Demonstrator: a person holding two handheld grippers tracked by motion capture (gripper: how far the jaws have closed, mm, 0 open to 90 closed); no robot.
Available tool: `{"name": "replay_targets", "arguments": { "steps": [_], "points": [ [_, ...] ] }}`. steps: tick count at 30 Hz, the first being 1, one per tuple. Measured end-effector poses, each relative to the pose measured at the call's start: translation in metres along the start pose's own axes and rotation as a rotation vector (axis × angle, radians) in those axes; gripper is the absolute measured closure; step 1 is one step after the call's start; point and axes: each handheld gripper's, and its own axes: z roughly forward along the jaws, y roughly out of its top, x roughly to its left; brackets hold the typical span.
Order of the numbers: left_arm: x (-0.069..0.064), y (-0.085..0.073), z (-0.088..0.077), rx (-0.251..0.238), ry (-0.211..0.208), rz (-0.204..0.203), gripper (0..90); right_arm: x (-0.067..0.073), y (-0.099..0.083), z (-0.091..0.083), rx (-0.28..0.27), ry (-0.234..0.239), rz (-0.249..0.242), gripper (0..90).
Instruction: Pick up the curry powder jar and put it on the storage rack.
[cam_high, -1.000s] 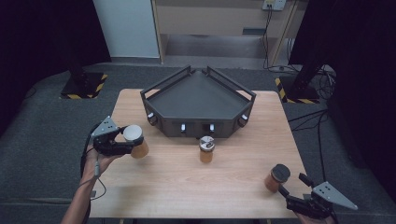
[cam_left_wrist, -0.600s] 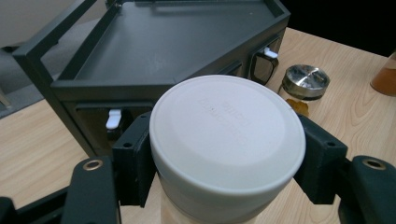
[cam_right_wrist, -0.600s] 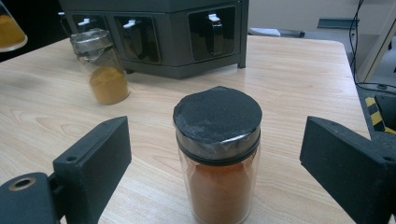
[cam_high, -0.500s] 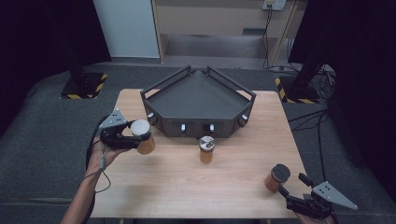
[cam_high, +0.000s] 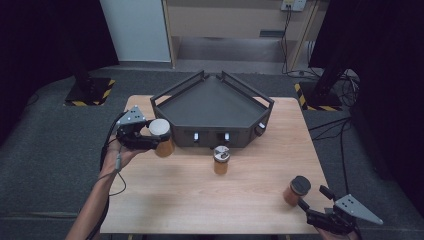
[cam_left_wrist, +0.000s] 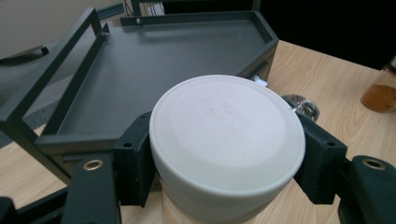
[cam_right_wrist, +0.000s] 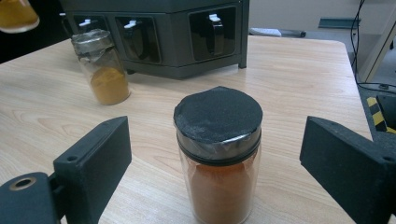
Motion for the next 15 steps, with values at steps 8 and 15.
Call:
{"name": "replay_targets", "arguments": {
  "steps": [8,15],
  "points": [
    [0.0,0.019,0.007,0.0,0.008,0.003,32.4,0.0,0.0,0.0,-0.001,0.003,0.002,9.0],
    [0.001,0.029,0.012,-0.003,0.022,-0.01,32.4,0.0,0.0,0.0,-0.001,0.003,0.003,9.0]
  ]
}}
